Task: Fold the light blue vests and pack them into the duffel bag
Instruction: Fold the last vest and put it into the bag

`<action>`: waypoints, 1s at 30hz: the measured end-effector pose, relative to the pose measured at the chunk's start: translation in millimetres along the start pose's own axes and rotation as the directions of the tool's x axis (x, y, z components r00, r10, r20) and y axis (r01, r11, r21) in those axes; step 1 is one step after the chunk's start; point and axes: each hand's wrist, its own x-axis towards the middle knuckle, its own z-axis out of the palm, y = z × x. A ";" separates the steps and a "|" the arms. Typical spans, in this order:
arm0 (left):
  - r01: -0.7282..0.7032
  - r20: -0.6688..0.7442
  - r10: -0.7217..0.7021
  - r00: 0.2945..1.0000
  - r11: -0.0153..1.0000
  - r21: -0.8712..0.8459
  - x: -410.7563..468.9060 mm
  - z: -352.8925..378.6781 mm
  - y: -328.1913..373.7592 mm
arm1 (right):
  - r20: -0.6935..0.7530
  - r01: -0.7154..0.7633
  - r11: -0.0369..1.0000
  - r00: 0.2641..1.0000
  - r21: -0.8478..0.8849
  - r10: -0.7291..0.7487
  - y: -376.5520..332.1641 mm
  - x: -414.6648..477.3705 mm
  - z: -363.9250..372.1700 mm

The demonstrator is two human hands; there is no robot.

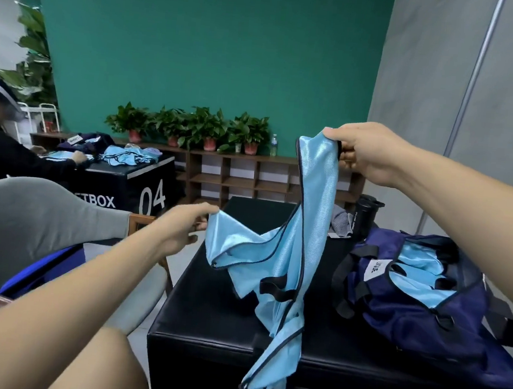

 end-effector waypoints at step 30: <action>-0.505 0.033 0.509 0.860 0.840 0.199 -70.2 6.0 166.4 | 0.005 0.103 0.994 0.995 0.031 -0.103 -85.5 -32.5 -42.8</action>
